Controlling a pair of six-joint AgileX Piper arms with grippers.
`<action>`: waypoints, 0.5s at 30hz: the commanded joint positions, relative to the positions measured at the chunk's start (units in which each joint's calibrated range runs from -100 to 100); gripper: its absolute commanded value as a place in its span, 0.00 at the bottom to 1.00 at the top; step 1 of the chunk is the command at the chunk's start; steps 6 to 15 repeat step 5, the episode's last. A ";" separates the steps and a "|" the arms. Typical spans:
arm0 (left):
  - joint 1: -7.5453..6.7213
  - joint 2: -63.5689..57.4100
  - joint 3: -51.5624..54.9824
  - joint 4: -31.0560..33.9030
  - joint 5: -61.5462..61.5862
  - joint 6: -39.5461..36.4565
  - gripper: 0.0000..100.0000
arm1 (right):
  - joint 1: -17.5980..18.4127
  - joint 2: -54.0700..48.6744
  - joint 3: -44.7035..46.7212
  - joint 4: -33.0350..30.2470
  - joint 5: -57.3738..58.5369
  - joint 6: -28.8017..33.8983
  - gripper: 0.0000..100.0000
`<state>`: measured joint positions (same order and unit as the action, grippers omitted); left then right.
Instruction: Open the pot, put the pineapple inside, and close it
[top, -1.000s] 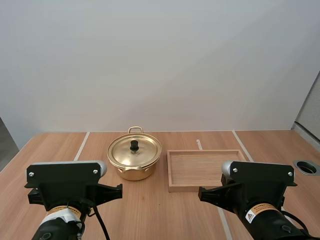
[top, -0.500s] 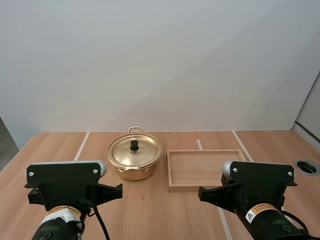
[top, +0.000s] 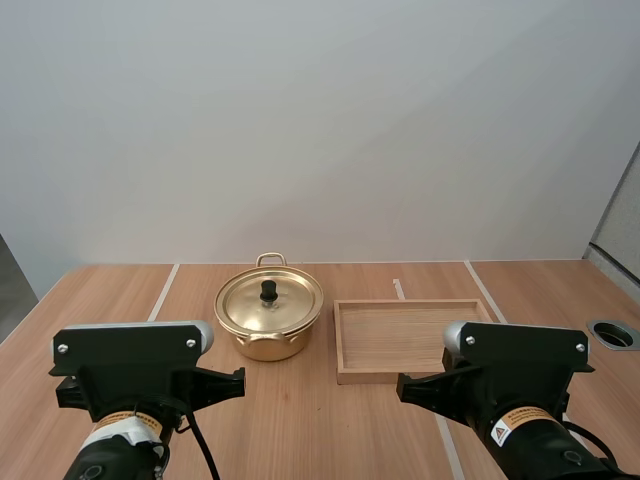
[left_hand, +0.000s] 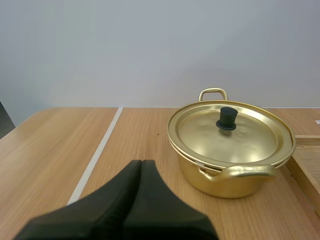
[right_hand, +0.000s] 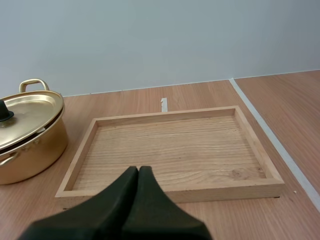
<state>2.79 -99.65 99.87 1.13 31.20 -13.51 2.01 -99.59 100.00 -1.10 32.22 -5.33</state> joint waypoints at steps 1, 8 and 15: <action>-0.07 -0.35 0.13 0.18 -1.87 -0.53 0.00 | 0.05 -0.41 0.00 -0.55 -1.08 0.26 0.00; -0.07 -0.35 0.13 0.18 -1.87 -0.53 0.00 | 0.05 -0.41 0.00 -0.55 -1.08 0.26 0.00; -0.07 -0.35 0.13 0.18 -1.87 -0.53 0.00 | 0.05 -0.41 0.00 -0.55 -1.08 0.26 0.00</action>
